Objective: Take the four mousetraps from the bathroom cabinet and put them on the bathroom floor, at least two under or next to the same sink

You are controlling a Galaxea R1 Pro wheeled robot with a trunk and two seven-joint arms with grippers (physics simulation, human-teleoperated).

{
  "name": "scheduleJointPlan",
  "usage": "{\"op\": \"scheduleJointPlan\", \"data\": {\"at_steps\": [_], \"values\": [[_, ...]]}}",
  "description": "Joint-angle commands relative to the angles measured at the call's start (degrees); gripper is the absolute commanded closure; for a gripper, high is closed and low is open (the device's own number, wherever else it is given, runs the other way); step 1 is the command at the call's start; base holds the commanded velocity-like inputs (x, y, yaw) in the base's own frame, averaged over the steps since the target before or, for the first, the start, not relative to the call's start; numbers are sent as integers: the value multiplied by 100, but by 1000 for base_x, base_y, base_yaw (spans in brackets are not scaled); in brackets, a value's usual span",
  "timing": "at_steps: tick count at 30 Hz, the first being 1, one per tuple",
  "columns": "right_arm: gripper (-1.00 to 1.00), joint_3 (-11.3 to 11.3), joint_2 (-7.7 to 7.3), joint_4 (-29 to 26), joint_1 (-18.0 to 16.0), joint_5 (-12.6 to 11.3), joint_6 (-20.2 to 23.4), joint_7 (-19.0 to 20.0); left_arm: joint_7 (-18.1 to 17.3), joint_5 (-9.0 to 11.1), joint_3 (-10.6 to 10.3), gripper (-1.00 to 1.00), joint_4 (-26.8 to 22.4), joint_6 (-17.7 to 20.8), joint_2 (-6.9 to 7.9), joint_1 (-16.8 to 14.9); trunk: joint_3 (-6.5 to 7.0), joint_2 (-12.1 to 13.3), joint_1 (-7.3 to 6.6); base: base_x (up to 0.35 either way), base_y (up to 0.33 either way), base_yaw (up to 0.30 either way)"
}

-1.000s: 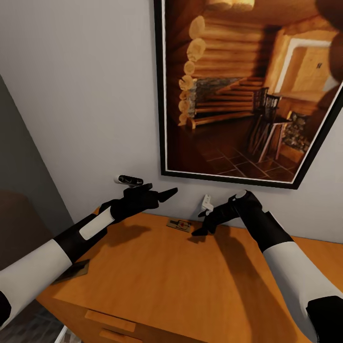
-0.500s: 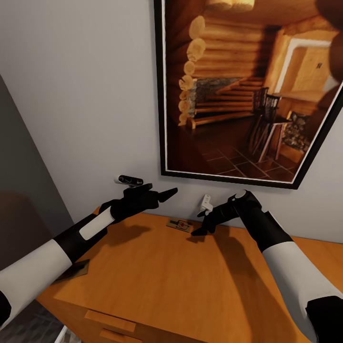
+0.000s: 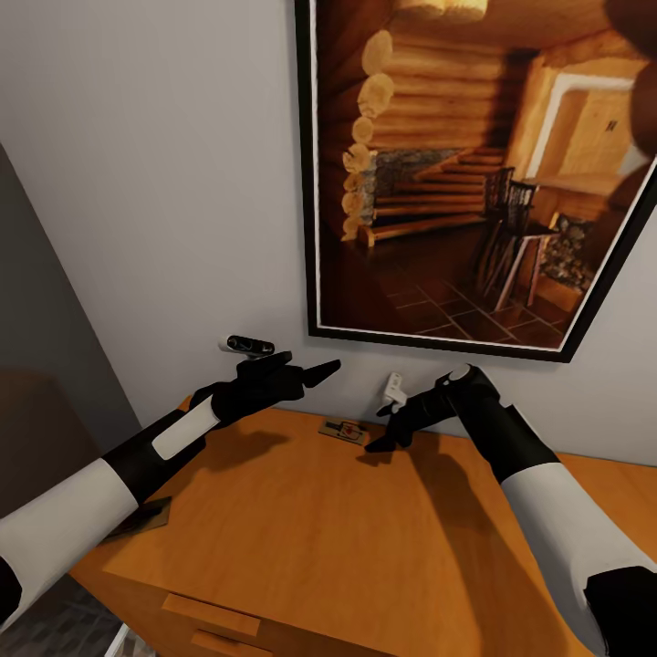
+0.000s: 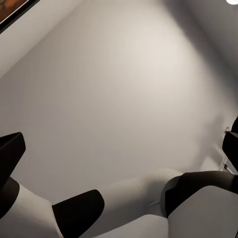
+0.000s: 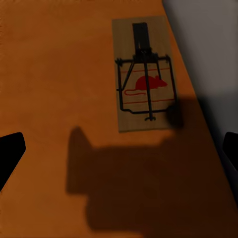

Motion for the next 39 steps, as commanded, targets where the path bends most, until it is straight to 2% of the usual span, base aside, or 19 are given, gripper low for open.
{"op": "scheduleJointPlan", "data": {"at_steps": [1,11,39], "values": [[-100,9,9,-6,-5,18,54,23,-8,58,-27,-100,-3,60,7,-11,-7,-4,0,0,0,0],[-100,9,90,51,-5,26,35,7,-8,58,-27,-100,-3,60,6,-9,-7,-4,0,0,0,0],[-100,9,109,73,-5,27,21,-27,-8,58,-27,-100,-3,60,8,-12,-7,-4,0,9,0,0]]}}
